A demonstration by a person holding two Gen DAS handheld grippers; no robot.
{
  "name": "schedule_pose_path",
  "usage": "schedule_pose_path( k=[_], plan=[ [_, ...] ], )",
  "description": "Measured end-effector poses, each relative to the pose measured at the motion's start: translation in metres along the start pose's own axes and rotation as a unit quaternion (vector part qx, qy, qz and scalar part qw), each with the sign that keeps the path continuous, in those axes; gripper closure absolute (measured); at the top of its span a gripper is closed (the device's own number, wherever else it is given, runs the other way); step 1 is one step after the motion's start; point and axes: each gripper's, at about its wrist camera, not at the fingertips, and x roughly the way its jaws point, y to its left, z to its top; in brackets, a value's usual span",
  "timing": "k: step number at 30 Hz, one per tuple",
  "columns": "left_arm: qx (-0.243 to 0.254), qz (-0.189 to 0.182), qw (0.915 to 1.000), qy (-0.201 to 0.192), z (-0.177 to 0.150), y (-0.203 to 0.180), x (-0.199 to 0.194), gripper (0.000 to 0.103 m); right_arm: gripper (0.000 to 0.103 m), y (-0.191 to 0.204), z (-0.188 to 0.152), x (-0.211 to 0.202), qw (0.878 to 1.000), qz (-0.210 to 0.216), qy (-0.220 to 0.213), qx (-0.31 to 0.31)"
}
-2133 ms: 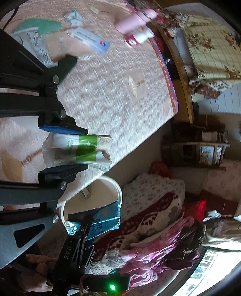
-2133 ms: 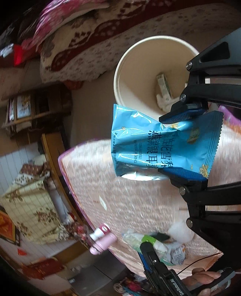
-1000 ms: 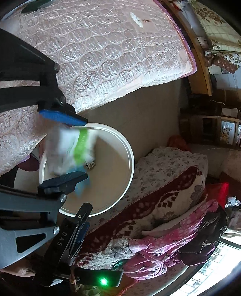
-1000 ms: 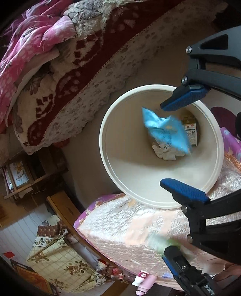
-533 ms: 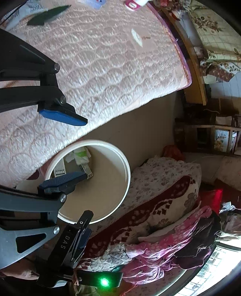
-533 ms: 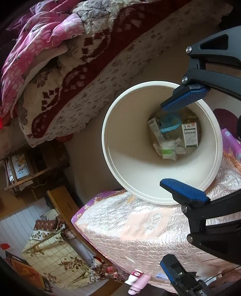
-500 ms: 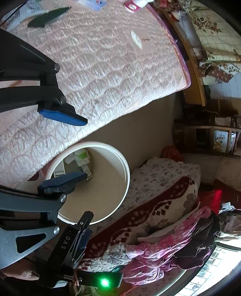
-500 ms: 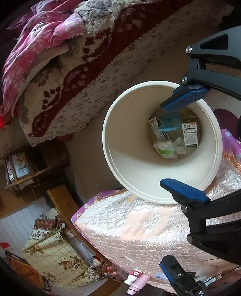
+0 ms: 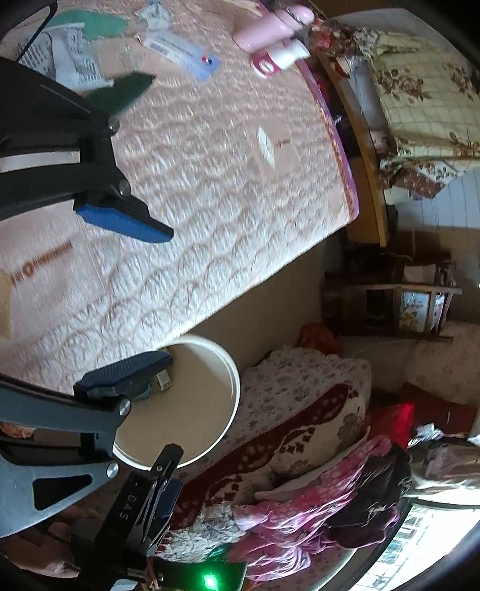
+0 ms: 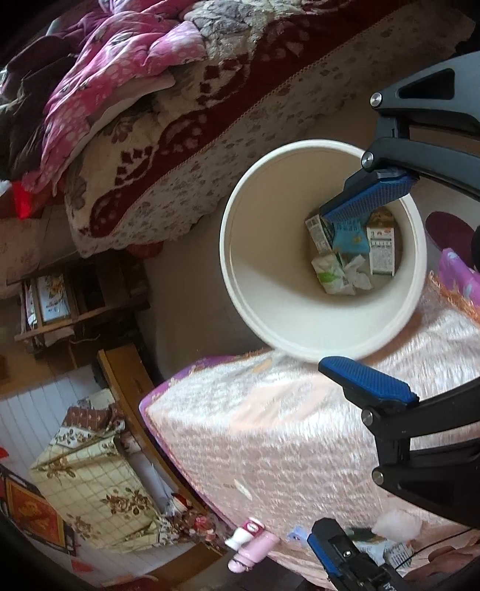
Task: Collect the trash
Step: 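Move both open tools back to the trash on the mattress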
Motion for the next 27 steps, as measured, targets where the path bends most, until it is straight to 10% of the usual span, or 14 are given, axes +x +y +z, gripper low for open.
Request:
schedule_pose_path(
  k=[27],
  plan=[
    [-0.112, 0.119, 0.9864, 0.019, -0.063, 0.208, -0.088, 0.036, 0.025, 0.194, -0.031, -0.010, 0.980, 0.132, 0.041, -0.145]
  ],
)
